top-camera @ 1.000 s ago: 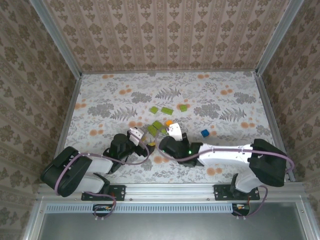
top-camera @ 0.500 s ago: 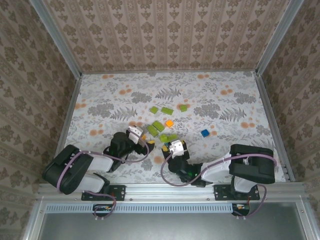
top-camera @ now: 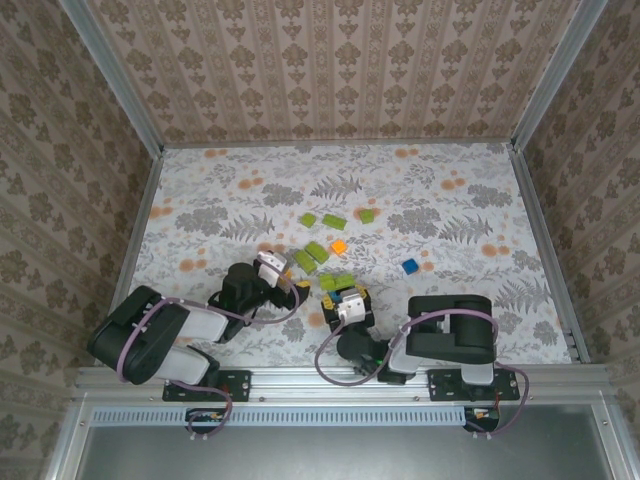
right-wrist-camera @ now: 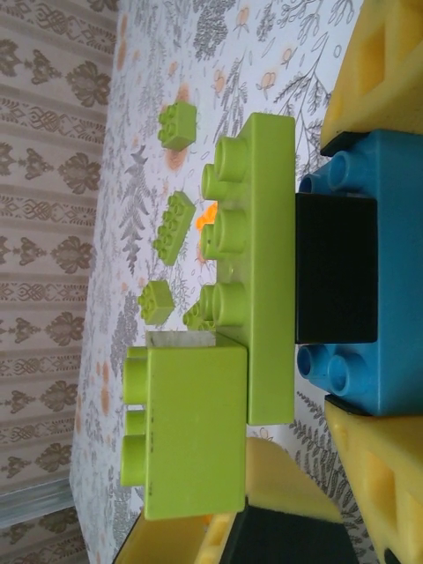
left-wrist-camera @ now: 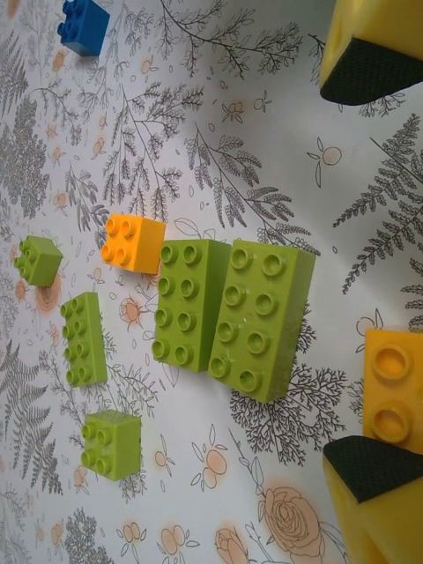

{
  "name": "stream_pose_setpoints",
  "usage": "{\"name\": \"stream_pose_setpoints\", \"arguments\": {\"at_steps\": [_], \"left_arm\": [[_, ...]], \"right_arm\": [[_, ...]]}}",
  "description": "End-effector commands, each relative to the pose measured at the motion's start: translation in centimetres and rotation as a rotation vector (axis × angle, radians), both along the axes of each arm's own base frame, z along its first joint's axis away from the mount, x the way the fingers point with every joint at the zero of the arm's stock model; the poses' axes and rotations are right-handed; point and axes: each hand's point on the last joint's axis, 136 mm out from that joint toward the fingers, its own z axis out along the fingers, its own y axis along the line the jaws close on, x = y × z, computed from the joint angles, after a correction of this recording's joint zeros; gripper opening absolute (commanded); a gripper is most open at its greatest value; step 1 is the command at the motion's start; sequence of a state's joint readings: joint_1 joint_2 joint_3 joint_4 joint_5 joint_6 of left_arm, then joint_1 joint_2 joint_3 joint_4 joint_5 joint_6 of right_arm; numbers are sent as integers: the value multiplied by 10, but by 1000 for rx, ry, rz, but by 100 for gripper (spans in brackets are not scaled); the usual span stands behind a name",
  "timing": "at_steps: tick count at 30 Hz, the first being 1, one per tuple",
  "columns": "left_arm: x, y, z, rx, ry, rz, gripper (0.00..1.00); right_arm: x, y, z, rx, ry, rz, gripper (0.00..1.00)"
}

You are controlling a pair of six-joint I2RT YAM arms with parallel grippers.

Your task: Assemble a carrot with lego

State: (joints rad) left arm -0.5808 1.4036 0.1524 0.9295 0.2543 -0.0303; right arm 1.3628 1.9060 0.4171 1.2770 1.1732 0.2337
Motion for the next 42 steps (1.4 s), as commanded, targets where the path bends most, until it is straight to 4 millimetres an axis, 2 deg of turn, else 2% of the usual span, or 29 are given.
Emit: {"name": "stream_pose_setpoints", "arguments": {"at_steps": [1, 6, 10, 20, 27, 34, 42], "left_arm": [[2, -4, 7, -28, -14, -16, 100], [1, -5, 7, -25, -14, -21, 100], [1, -5, 6, -22, -13, -25, 100], [1, -7, 6, -19, -14, -32, 100], [0, -7, 5, -17, -14, -36, 100], [-1, -8, 5, -17, -14, -41, 100], [-2, -8, 6, -18, -15, -44, 100]], "right_arm": [[-1, 5, -8, -18, -9, -7, 50], [-7, -3, -19, -22, -3, -30, 51], [-12, -10, -25, -21, -2, -41, 60], [-18, -5, -31, -38, -2, -27, 66], [-23, 2, -34, -45, -5, -13, 75], [-29, 2, -30, -43, -14, -16, 78], [-45, -15, -13, -63, -30, -45, 81]]}}
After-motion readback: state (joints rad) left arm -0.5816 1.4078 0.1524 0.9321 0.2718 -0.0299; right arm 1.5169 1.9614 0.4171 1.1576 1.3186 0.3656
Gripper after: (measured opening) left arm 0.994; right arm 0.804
